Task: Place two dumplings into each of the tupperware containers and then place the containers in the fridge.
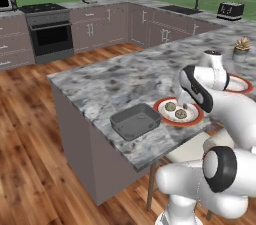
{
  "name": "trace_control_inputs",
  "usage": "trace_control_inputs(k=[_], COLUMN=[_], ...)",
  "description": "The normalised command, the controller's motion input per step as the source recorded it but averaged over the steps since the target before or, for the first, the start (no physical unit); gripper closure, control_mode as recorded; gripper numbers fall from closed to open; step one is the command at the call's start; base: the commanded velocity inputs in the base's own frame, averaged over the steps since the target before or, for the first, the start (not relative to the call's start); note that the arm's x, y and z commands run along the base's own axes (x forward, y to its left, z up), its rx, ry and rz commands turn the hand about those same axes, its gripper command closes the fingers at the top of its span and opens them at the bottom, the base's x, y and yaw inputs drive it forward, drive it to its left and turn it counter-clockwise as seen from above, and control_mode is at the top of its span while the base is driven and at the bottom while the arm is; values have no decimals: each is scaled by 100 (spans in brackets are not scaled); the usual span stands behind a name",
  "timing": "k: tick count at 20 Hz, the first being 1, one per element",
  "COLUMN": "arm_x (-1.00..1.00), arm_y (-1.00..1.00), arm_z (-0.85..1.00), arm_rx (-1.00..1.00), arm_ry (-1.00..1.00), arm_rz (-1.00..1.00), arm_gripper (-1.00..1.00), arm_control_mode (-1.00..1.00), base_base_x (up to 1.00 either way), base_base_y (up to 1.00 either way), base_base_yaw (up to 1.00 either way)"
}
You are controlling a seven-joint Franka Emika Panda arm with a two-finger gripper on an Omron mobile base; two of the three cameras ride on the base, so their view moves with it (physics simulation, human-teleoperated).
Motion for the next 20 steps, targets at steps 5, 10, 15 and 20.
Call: trace_control_inputs(k=[5, 10, 15, 20], arm_x=[85, 81, 79, 45], arm_y=[-33, -18, -2, -15], arm_z=[-51, -56, -79, -49], arm_rx=[0, 0, 0, 0], arm_ry=[3, 0, -2, -3], arm_rz=[0, 1, 8, 3], arm_gripper=[-100, -100, -100, -100], arm_control_mode=[-100, -100, -100, -100], base_base_x=[0, 0, 0, 0], base_base_y=[0, 0, 0, 0], base_base_yaw=[0, 0, 0, 0])
